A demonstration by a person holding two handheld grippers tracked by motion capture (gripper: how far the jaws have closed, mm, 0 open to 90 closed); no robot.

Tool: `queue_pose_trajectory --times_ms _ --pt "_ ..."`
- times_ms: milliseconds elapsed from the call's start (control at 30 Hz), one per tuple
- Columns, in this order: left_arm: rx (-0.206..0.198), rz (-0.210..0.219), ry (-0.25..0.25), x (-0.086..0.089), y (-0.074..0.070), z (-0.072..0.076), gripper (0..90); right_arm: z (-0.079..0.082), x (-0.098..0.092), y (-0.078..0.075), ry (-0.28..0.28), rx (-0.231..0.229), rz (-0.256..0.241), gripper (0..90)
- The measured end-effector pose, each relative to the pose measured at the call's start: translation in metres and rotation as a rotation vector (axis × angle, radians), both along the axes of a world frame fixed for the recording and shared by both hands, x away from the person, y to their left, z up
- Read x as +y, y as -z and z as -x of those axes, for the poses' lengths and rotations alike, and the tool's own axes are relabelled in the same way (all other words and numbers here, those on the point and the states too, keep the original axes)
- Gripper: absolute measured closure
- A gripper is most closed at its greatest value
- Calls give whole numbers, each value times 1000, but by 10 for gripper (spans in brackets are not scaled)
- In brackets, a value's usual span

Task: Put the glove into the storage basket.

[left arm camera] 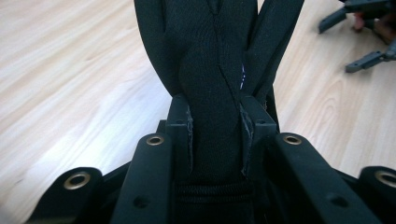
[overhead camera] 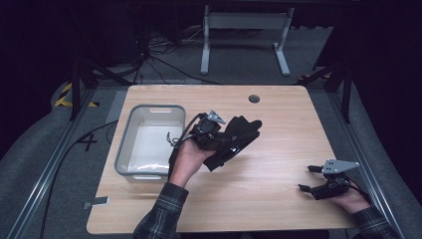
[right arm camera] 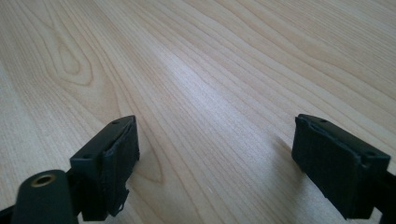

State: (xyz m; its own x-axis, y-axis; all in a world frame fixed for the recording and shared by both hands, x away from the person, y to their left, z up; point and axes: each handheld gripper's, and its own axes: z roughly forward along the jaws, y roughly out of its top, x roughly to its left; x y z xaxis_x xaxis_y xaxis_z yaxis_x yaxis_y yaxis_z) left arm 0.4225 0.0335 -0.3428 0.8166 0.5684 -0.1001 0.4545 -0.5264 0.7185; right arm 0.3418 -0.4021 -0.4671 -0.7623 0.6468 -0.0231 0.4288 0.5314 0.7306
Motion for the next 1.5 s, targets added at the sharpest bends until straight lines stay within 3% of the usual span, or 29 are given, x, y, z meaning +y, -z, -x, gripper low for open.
queue_pose_trajectory --times_ms 233,433,567,600,633,767,933,1067,1500 --pt "-11 -5 -79 39 -5 0 702 0 0 0 -2 0 2 150" --pt "-20 7 -163 71 -7 1 700 -2 2 1 18 14 24 30" --pt "-24 14 -234 98 -6 1 699 -2 2 1 21 20 27 16" --pt "-24 14 -234 98 -6 1 699 -2 2 1 21 20 27 16" --pt "-22 20 -265 109 -4 2 699 -2 2 1 22 22 27 16" --pt "-20 22 -319 125 0 3 698 -3 2 1 21 20 27 16" --pt "-17 19 -423 154 7 1 698 -3 2 1 22 21 27 16" --pt "0 8 -468 165 16 -3 696 -2 2 1 22 22 26 16" --pt "93 -29 -515 175 55 -21 688 -2 2 1 22 22 27 16"
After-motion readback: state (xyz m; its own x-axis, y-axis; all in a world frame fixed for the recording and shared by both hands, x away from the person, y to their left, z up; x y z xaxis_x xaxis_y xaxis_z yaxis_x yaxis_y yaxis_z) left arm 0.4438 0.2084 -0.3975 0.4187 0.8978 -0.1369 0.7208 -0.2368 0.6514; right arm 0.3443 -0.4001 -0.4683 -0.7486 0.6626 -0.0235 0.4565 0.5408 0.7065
